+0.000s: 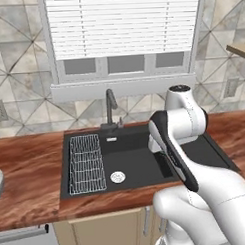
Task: Pick the mug and place it in the sink. Pick the bowl and place it in the open cabinet and then close the cabinet.
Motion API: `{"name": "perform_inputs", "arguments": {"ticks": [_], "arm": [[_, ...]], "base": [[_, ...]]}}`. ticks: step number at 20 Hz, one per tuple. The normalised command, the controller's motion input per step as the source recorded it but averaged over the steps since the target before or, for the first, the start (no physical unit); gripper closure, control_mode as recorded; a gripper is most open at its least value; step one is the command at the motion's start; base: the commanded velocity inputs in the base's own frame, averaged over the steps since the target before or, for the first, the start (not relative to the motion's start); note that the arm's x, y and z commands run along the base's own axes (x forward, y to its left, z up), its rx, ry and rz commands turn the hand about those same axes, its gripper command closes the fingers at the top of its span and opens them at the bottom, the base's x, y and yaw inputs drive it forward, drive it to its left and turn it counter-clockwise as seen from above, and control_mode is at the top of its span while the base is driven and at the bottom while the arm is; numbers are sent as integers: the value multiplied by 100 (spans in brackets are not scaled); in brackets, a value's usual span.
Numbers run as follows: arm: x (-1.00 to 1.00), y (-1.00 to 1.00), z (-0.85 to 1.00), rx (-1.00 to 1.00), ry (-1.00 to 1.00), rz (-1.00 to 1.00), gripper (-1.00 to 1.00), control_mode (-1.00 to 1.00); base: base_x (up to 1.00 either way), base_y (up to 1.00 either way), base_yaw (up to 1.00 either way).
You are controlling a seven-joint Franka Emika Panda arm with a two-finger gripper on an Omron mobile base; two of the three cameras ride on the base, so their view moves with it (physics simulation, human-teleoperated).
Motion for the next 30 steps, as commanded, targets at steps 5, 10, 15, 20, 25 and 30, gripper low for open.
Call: {"name": "perform_inputs", "arguments": {"ticks": [5, 10, 15, 20, 25, 30], "arm": [[0, 0, 0, 0, 0, 0, 100, 100], [0, 0, 0, 0, 0, 0, 100, 100], [0, 0, 0, 0, 0, 0, 100, 100], [0, 0, 0, 0, 0, 0, 100, 100], [0, 0, 0, 0, 0, 0, 100, 100], [7, 24, -8, 10, 2, 1, 100, -100]], "base": [[87, 42, -6], [57, 72, -1], [58, 99, -17], [44, 89, -6], [43, 82, -5], [16, 49, 0]]}}
